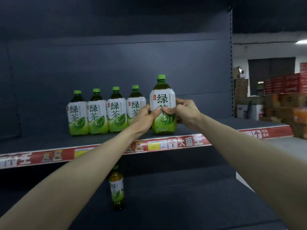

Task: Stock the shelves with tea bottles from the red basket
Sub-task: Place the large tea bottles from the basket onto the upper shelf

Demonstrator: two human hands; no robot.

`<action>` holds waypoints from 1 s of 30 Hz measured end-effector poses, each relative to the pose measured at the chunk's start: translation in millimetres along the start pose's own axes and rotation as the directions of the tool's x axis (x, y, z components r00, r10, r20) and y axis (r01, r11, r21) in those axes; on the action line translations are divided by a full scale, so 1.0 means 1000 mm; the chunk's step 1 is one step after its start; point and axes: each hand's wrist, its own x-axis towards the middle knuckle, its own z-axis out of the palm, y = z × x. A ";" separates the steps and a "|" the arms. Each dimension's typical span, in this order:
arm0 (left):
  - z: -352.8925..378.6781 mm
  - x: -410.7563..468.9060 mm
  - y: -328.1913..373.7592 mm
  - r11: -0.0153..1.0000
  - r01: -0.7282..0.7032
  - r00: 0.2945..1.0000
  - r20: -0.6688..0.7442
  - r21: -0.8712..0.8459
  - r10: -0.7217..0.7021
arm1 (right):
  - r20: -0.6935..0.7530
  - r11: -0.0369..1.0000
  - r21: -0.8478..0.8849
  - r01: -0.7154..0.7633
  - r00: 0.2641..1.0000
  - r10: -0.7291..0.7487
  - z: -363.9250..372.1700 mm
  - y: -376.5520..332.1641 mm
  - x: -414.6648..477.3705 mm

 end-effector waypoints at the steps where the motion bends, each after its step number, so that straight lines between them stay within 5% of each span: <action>1: 0.002 0.004 -0.004 1.000 0.010 1.000 0.013 0.006 -0.010 | -0.009 1.000 -0.002 -0.001 1.000 0.001 -0.001 0.004 0.003; 11: 0.013 0.014 -0.023 0.976 0.060 0.998 0.036 -0.210 -0.054 | 0.001 0.997 0.075 -0.023 1.000 0.023 -0.007 0.023 0.020; 14: 0.008 0.014 -0.028 0.986 0.087 0.994 -0.056 -0.140 -0.095 | -0.099 0.979 -0.200 -0.047 0.995 0.027 -0.001 0.022 0.016; 17: 0.006 0.015 -0.029 0.988 0.109 0.990 -0.077 -0.106 -0.117 | -0.255 0.836 -0.545 -0.065 0.963 -0.091 0.002 0.020 0.004; 24: 0.010 0.020 -0.037 0.988 0.147 0.975 -0.173 0.049 -0.137 | -0.267 0.772 -0.629 -0.093 0.958 -0.102 0.010 0.029 0.004; 30: 0.011 0.018 -0.032 0.978 0.192 0.980 -0.071 0.083 -0.186 | -0.300 0.768 -0.627 -0.130 0.950 -0.084 0.023 0.035 0.021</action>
